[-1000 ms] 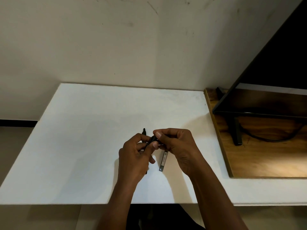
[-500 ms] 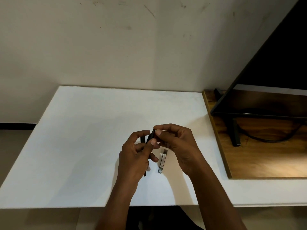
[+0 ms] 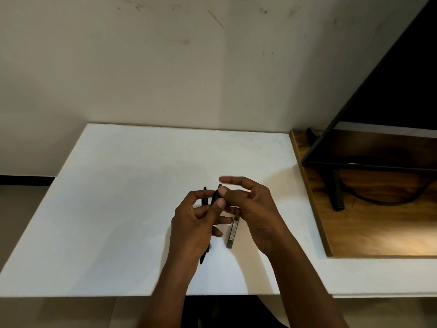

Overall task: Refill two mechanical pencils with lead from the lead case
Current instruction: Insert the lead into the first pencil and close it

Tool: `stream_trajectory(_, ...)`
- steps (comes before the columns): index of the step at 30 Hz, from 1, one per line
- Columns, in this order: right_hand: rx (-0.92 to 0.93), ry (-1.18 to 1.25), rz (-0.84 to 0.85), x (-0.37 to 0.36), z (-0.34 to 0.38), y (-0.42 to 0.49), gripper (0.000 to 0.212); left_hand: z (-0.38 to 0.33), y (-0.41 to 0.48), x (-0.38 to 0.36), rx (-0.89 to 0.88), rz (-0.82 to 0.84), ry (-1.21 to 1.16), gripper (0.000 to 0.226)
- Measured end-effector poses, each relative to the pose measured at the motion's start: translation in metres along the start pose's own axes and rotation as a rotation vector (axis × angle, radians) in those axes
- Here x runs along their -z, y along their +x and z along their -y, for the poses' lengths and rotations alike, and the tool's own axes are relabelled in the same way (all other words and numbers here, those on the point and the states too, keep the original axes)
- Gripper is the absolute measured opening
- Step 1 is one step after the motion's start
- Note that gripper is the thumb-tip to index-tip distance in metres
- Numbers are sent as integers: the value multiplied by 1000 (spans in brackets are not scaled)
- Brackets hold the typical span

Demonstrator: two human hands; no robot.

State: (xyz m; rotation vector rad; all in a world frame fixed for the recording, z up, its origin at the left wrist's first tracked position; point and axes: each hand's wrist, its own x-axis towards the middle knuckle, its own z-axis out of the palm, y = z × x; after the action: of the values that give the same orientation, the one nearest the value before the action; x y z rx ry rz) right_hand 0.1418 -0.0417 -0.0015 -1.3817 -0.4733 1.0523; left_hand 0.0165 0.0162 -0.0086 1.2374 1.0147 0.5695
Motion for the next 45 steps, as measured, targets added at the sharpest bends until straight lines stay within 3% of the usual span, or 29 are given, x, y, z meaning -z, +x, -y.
stream_trajectory(5, 1, -80, 60, 0, 0, 0, 19, 2, 3, 2, 26, 41, -34, 36)
stream_trajectory(8, 45, -46, -37, 1, 3, 1, 21, 1, 3, 3, 71, 89, -99, 36)
stream_trajectory(10, 58, 106, -157, 4, 6, 5, 22, 1, 2, 5, 85, 112, -99, 31)
stream_trajectory(13, 54, 541, -251, 12, 14, 9, 24, 2, 2, 11, 124, 161, -72, 23)
stream_trajectory(16, 33, 843, -233, 22, 18, 8, 32, 2, 1, 13, 193, 243, -73, 12)
stream_trajectory(19, 25, 1002, -151, 32, 15, 5, 49, 3, -1, 11, 226, 309, -65, 14)
stream_trajectory(21, 22, 1073, -114, 34, 13, 4, 50, 2, -3, 11, 226, 341, -71, 15)
stream_trajectory(28, 45, 1162, -172, 31, 14, 1, 34, -6, -5, 12, 203, 374, -178, 28)
stream_trajectory(32, 64, 1162, -174, 29, 17, 1, 42, -8, -6, 12, 206, 360, -217, 26)
stream_trajectory(45, 98, 1143, -98, 29, 22, 1, 37, -14, -7, 10, 221, 330, -269, 26)
